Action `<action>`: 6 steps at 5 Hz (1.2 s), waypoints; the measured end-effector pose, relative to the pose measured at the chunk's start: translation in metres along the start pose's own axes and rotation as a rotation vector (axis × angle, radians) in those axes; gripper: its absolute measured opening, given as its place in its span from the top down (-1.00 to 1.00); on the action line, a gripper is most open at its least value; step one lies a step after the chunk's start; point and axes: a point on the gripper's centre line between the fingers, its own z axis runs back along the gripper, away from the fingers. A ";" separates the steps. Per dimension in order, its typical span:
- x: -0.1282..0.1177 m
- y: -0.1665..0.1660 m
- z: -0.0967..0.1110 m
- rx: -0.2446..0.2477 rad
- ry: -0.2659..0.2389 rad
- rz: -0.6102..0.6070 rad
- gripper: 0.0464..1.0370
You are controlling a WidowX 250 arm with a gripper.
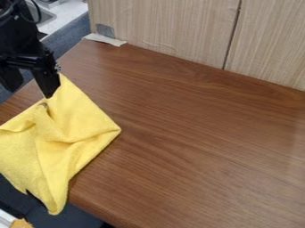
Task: Move the cloth from bottom left to top right of the table
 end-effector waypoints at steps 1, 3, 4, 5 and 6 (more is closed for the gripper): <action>-0.002 0.000 -0.006 -0.008 0.020 0.005 -0.92; 0.000 -0.005 -0.062 0.000 0.134 0.042 -0.92; -0.003 -0.014 -0.097 0.030 0.198 0.048 -0.92; -0.001 -0.011 -0.104 0.054 0.152 0.056 -0.93; 0.001 -0.012 -0.106 0.062 0.139 0.052 -0.93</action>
